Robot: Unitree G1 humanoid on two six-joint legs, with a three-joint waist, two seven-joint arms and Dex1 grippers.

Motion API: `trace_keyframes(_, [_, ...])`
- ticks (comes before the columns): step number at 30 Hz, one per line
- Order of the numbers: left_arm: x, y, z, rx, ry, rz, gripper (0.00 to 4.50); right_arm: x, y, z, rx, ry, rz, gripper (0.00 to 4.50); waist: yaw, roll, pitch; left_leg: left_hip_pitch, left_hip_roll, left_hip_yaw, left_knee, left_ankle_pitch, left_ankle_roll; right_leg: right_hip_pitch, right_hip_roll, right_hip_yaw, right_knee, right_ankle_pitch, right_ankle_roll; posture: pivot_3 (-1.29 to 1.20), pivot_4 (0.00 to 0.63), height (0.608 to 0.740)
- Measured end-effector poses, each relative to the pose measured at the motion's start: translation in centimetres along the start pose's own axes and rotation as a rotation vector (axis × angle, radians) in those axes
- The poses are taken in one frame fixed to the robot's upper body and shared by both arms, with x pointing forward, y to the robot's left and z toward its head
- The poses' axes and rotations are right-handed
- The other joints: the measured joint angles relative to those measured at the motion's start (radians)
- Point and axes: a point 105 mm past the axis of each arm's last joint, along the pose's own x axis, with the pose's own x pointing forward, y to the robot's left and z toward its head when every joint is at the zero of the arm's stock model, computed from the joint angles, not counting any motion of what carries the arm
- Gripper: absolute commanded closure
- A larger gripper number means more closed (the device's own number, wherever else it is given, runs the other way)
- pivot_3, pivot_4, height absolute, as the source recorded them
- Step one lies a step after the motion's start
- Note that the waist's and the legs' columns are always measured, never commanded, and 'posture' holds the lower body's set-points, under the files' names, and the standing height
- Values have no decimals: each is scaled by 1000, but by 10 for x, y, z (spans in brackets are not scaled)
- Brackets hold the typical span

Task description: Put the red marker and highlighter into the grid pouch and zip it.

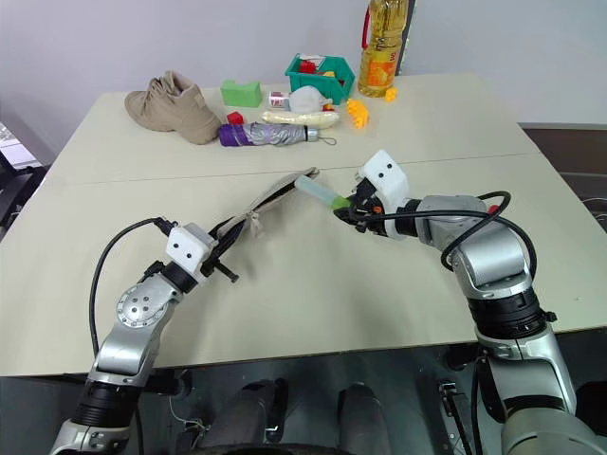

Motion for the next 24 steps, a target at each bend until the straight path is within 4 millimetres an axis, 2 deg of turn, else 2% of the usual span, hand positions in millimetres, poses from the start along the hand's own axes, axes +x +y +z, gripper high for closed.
trace_keyframes(6, [-2, -13, 1, 11, -1, -76, 4500, 3, 5, -4, -18, 30, 27, 3622, 0, 0, 0, 0, 0, 0, 0, 0, 0, 0, 0, 0, 0, 0, 0, 0, 150, 739])
trace_keyframes(10, [-5, -23, 2, 44, -2, -161, 4500, -1, 9, -15, -111, 111, 64, 3622, 1, 0, 0, 0, 0, 0, 0, 0, 0, 0, 0, 0, 0, 0, 0, 0, 150, 739])
trace_keyframes(15, [-9, -40, 6, 106, -20, -311, 4500, -4, 27, -25, -242, 167, 180, 3622, -1, 0, 0, 0, 0, 0, 0, 0, 0, 0, 0, 0, -1, 0, 0, 0, 150, 739])
trace_keyframes(23, [-16, -54, 9, 150, -37, -435, 4500, 0, 48, -27, -299, 165, 299, 3622, 0, 0, 0, 0, 0, 0, 0, 0, 1, 1, -1, 0, -1, 0, 0, 0, 150, 739])
trace_keyframes(24, [-16, -54, 9, 150, -36, -438, 4500, 1, 49, -27, -297, 163, 305, 3122, 1, 0, 0, 0, 0, 0, 0, 0, 1, 1, -1, 0, -1, 0, 0, 0, 150, 739])
